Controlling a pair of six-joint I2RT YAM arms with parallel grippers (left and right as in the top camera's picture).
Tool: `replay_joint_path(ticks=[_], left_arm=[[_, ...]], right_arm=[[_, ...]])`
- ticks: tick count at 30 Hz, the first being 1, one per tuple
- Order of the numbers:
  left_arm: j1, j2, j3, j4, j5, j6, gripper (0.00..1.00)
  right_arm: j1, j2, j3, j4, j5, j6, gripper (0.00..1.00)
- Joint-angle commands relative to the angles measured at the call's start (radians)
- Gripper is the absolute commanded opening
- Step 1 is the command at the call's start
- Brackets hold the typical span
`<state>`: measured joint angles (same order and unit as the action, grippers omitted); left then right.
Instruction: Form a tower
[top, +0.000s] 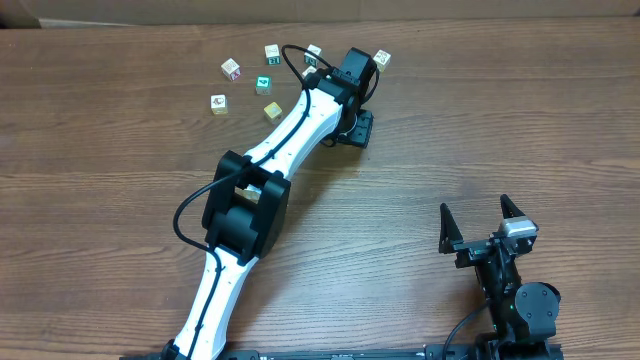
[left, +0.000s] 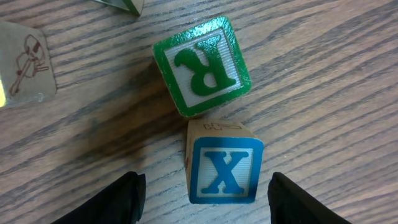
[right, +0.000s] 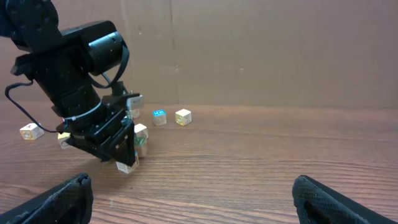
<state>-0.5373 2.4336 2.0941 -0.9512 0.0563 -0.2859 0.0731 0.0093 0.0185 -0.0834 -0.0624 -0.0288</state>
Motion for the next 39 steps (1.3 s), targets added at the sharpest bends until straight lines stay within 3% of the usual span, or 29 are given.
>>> replay_joint_path(ticks=[1, 6, 9, 14, 17, 22, 28, 31, 39], left_arm=[[-0.003, 0.010, 0.009, 0.010, -0.012, 0.002, 0.61], [-0.003, 0.010, 0.008, 0.011, -0.011, 0.002, 0.59], [-0.003, 0.010, 0.009, 0.011, -0.011, 0.002, 0.45], [-0.003, 0.010, 0.008, 0.011, -0.011, 0.002, 0.37], [-0.003, 0.010, 0.009, 0.010, -0.011, 0.002, 0.41], [-0.003, 0.010, 0.009, 0.010, -0.011, 0.002, 0.35], [-0.003, 0.010, 0.009, 0.010, -0.011, 0.002, 0.35], [-0.003, 0.010, 0.009, 0.011, -0.011, 0.002, 0.45], [-0.003, 0.010, 0.009, 0.011, -0.011, 0.002, 0.50]], right_arm=[[0.006, -0.006, -0.011, 0.003, 0.010, -0.002, 1.00], [0.006, -0.006, -0.011, 0.003, 0.010, -0.002, 1.00], [0.006, -0.006, -0.011, 0.003, 0.010, -0.002, 1.00], [0.006, -0.006, -0.011, 0.003, 0.010, -0.002, 1.00], [0.006, -0.006, -0.011, 0.003, 0.010, -0.002, 1.00], [0.006, -0.006, -0.011, 0.003, 0.010, -0.002, 1.00], [0.006, -0.006, -0.011, 0.003, 0.010, -0.002, 1.00], [0.006, -0.006, -0.011, 0.003, 0.010, -0.002, 1.00], [0.006, -0.006, -0.011, 0.003, 0.010, -0.002, 1.00]])
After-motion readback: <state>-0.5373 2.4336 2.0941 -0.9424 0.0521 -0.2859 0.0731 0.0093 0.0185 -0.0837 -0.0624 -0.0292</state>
